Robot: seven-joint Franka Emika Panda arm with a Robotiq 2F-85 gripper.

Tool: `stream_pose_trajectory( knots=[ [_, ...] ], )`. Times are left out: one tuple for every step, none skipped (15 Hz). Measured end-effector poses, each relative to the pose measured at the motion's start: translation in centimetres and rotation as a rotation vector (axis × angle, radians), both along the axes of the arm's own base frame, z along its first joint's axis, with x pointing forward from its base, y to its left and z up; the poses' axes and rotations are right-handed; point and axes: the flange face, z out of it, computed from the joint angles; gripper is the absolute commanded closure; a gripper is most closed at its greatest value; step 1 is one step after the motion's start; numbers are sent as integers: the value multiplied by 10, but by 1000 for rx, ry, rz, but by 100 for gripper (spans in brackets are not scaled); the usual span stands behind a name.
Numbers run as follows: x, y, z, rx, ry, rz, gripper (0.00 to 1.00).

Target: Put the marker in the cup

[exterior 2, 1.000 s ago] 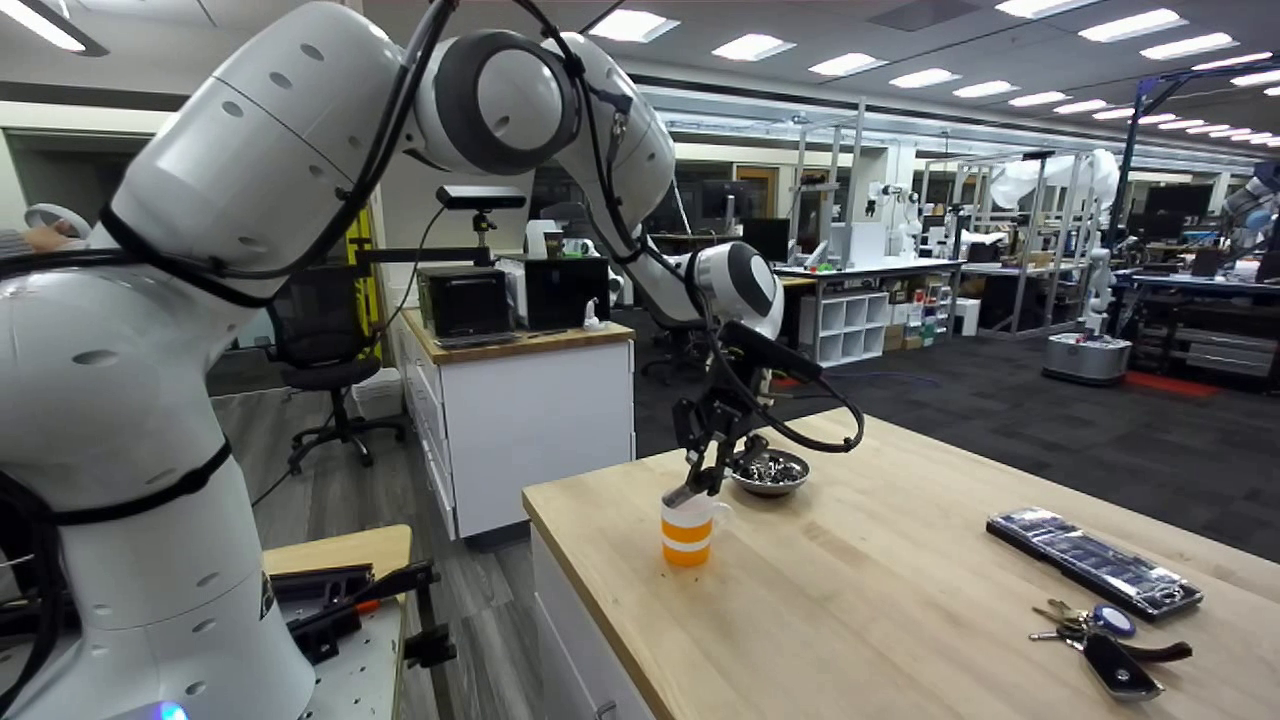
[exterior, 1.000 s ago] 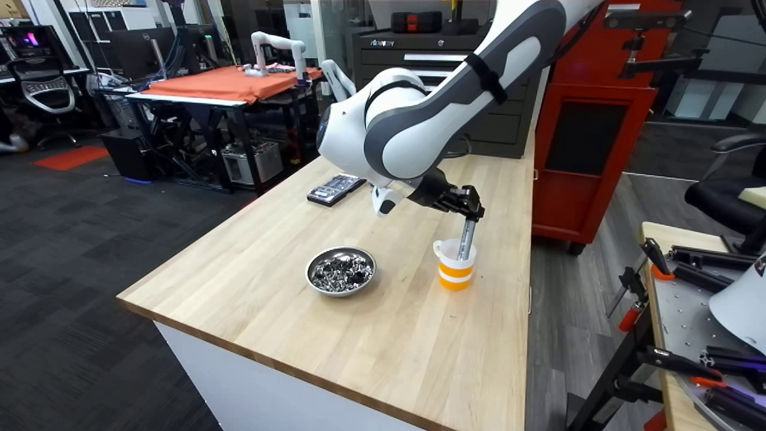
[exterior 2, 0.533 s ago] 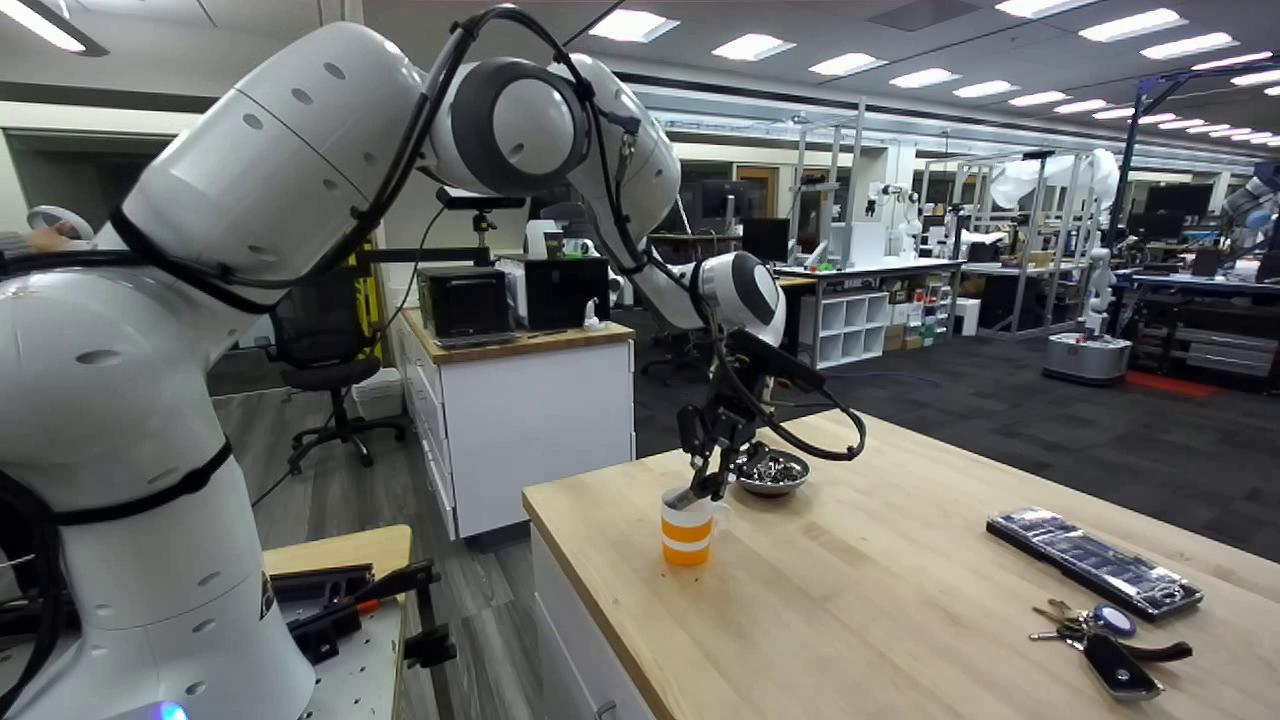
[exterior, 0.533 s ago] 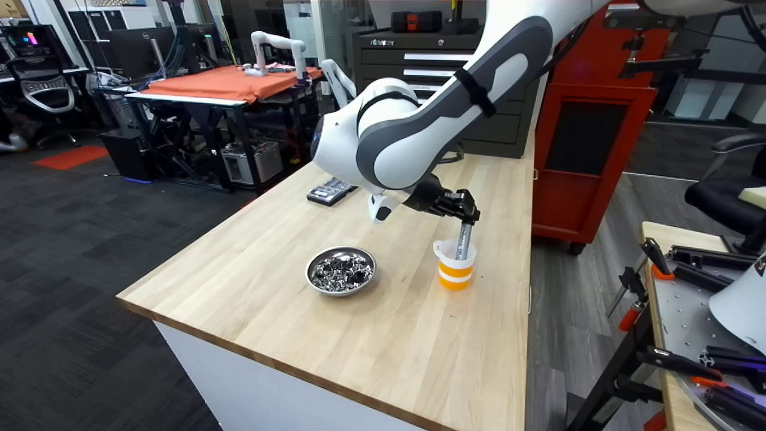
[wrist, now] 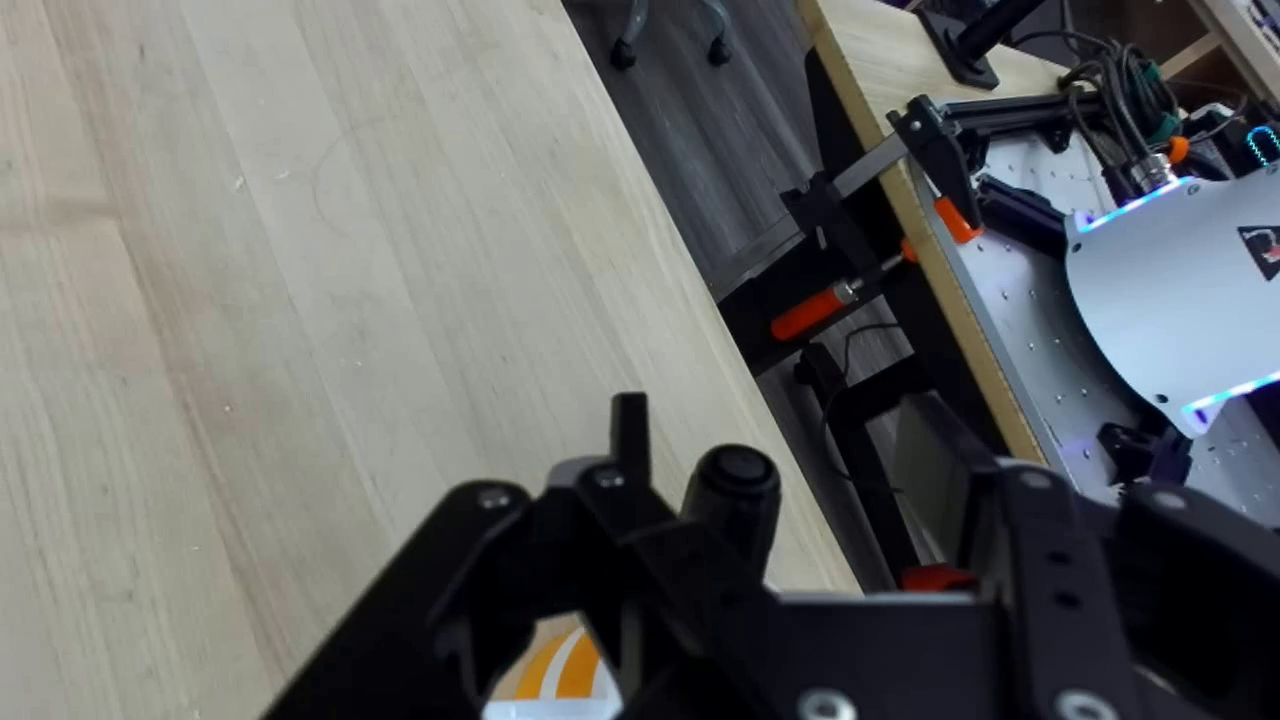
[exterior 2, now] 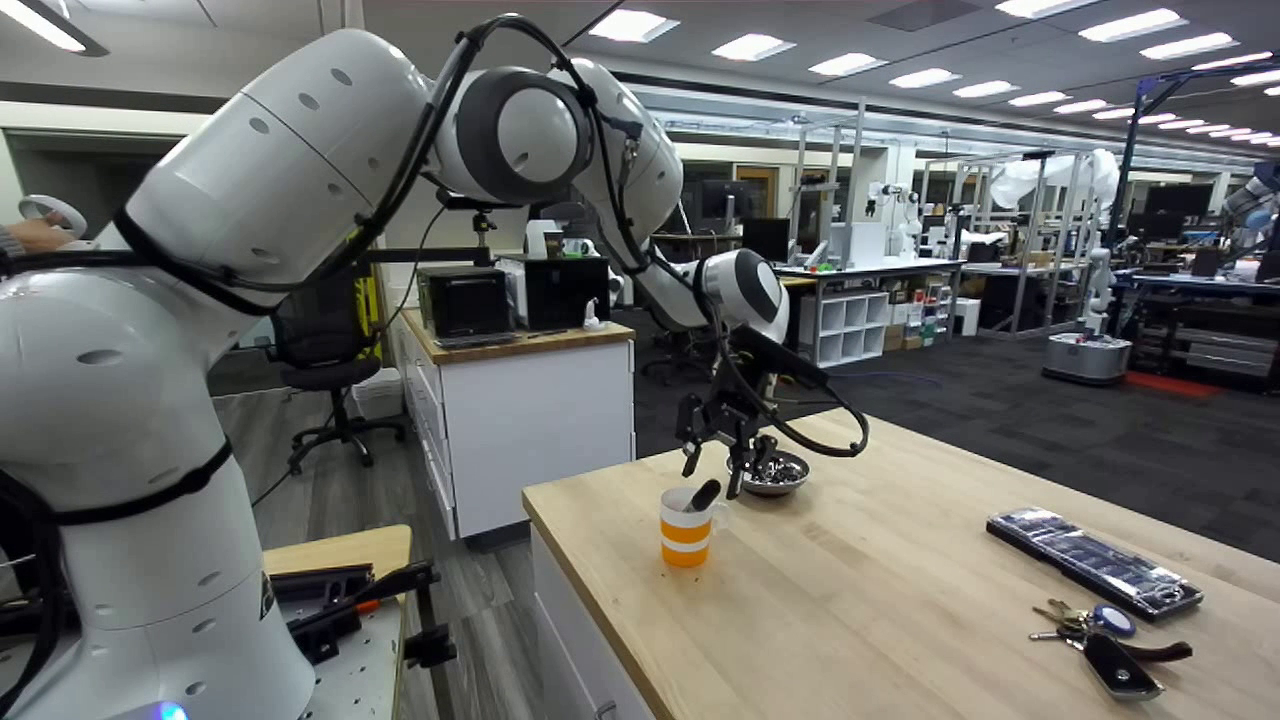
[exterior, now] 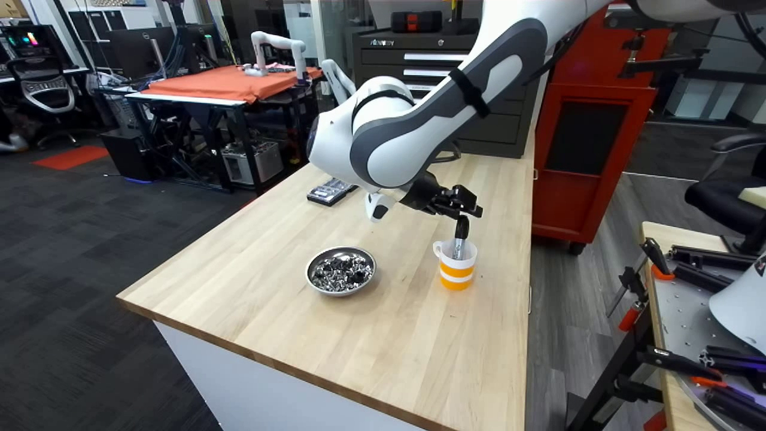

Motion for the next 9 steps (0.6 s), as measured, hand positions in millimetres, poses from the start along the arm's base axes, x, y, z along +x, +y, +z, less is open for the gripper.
stream_pose_trajectory(
  knots=[
    [1,0,1,0,-3,-1,2],
    [2,0,3,2,-7,-2,0],
    [4,0,5,5,-12,-5,0],
    [6,-1,7,8,-18,-9,0],
    [8,-2,10,13,-24,-15,0],
    [10,-4,13,20,-30,-24,0],
    [13,-7,16,28,-37,-34,0],
    [15,-9,19,37,-47,-52,0],
    [17,-12,22,44,-53,-65,0]
  ],
)
